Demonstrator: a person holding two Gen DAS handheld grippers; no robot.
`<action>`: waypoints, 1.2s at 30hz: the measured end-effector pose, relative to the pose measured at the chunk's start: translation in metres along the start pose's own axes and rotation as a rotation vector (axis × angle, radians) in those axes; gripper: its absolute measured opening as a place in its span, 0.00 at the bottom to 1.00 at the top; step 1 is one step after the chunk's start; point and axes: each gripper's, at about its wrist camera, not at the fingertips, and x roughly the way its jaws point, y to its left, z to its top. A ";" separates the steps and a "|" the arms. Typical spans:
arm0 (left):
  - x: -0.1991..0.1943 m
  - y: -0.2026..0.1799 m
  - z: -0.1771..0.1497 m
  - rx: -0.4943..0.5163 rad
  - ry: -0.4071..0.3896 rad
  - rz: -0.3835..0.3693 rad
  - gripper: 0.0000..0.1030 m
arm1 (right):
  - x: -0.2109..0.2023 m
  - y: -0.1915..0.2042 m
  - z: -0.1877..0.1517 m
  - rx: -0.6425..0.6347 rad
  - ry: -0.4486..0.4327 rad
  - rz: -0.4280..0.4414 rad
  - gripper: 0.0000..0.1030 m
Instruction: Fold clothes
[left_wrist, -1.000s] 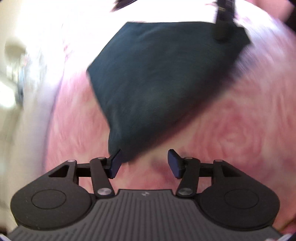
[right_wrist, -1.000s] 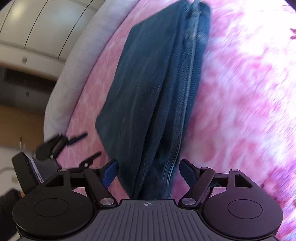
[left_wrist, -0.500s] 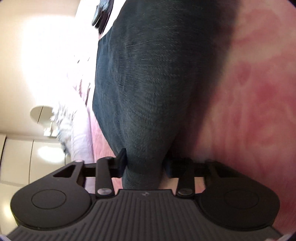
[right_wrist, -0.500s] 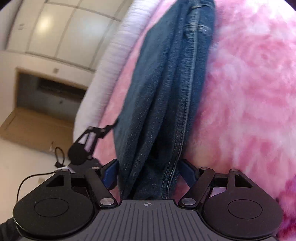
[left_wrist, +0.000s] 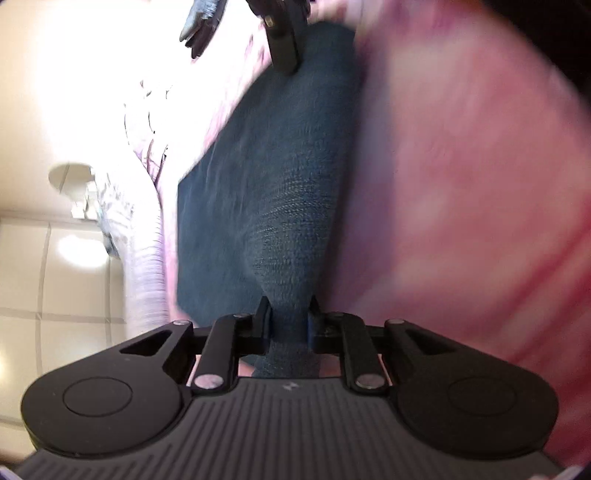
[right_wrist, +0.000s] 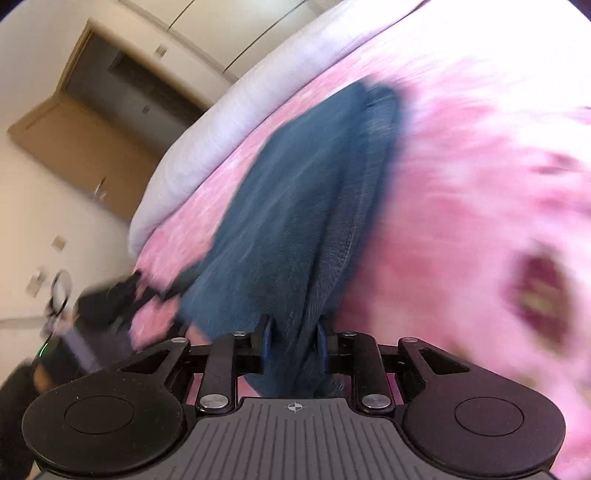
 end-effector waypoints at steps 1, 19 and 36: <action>-0.015 -0.008 0.018 -0.028 0.005 -0.013 0.11 | -0.020 -0.003 -0.011 0.004 -0.037 -0.029 0.23; -0.043 -0.021 0.008 -0.234 0.071 0.111 0.37 | -0.038 -0.030 -0.118 0.363 -0.314 0.104 0.70; -0.037 0.052 -0.024 -0.609 -0.034 0.163 0.43 | -0.053 -0.117 0.132 0.055 -0.283 -0.202 0.17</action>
